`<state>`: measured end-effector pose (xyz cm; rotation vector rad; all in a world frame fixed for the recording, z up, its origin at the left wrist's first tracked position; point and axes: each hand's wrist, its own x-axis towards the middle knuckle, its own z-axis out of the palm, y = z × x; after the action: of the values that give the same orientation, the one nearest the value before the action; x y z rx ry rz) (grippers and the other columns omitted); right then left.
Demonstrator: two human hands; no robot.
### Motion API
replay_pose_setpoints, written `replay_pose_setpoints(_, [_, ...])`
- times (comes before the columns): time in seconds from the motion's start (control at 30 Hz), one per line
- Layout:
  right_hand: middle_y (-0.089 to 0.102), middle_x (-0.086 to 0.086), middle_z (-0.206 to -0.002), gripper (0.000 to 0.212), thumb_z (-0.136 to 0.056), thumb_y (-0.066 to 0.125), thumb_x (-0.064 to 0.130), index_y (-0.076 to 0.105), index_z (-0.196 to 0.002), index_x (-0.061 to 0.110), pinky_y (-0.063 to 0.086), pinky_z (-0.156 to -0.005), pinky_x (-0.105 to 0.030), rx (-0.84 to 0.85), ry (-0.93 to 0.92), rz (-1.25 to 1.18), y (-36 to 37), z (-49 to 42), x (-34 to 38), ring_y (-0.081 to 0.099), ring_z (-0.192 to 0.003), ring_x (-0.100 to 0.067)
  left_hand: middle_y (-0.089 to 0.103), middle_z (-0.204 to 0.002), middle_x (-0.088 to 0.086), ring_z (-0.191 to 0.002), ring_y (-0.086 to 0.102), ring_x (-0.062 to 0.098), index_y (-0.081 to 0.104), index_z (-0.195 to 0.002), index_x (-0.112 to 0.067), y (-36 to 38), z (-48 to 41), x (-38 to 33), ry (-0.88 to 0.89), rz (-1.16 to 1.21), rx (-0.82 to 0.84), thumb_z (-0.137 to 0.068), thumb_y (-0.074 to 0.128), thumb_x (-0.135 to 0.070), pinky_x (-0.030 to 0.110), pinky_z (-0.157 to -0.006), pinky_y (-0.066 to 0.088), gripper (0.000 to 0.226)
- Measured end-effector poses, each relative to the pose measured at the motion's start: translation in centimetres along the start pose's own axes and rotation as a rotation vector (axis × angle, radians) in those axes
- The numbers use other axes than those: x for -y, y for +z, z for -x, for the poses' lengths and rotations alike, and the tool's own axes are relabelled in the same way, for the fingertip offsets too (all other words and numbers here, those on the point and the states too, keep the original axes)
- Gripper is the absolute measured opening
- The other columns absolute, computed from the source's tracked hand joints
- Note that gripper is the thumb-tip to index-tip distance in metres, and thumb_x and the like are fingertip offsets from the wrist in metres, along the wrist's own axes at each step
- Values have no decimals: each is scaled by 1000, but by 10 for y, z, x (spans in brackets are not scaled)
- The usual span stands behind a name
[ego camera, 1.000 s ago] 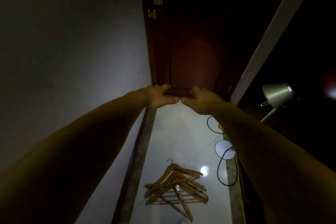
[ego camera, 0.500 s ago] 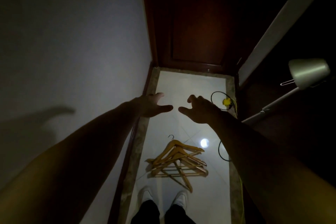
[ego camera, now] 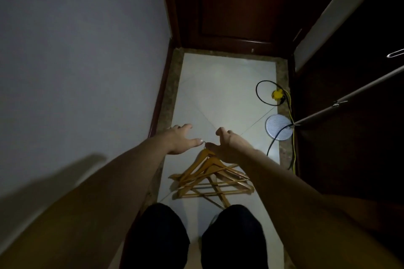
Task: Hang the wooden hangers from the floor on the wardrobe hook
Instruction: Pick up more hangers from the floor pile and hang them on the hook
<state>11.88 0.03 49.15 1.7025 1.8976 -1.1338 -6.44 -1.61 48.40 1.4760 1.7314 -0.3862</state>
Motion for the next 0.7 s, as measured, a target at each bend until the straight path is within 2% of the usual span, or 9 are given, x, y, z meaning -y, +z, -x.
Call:
replay_pose_setpoints(0.13, [52, -13, -136, 63, -98, 52, 54, 36, -146, 16, 51, -85, -35, 29, 17, 1, 40, -43, -20, 59, -108, -26, 19, -163, 9, -147, 23, 35, 17, -154, -35, 32, -43, 16, 0, 43, 17, -87, 42, -73, 54, -111, 29, 81])
replay_pose_setpoints(0.27, [52, -14, -136, 63, -98, 47, 57, 42, -141, 12, 52, -98, -43, 47, 22, 48, 90, -96, -39, 59, -115, -29, 21, -162, 10, -146, 26, 35, 18, -154, -33, 79, -96, 32, 13, 26, 39, -85, 40, -76, 52, -112, 30, 84])
replay_pose_setpoints(0.47, [57, -13, -116, 52, -101, 39, 55, 57, -119, 10, 54, -95, -43, 79, 4, 78, 160, -172, -71, 60, -103, -25, 24, -161, 10, -143, 30, 34, 17, -155, -32, 152, -173, 54, 39, -59, 65, -85, 36, -77, 52, -113, 31, 85])
replay_pose_setpoints(0.57, [61, -12, -107, 53, -103, 36, 53, 65, -105, 9, 55, -93, -41, 98, 11, 60, 183, -198, -84, 63, -98, -24, 26, -161, 10, -143, 31, 34, 17, -154, -33, 179, -206, 64, 46, -70, 71, -84, 36, -79, 52, -112, 32, 86])
replay_pose_setpoints(0.7, [61, -7, -98, 43, -104, 37, 49, 62, -103, 13, 56, -88, -36, 83, 9, 42, 211, -231, -99, 63, -90, -20, 29, -159, 9, -141, 33, 34, 19, -153, -35, 212, -247, 78, 52, -54, 76, -83, 37, -79, 52, -112, 33, 85])
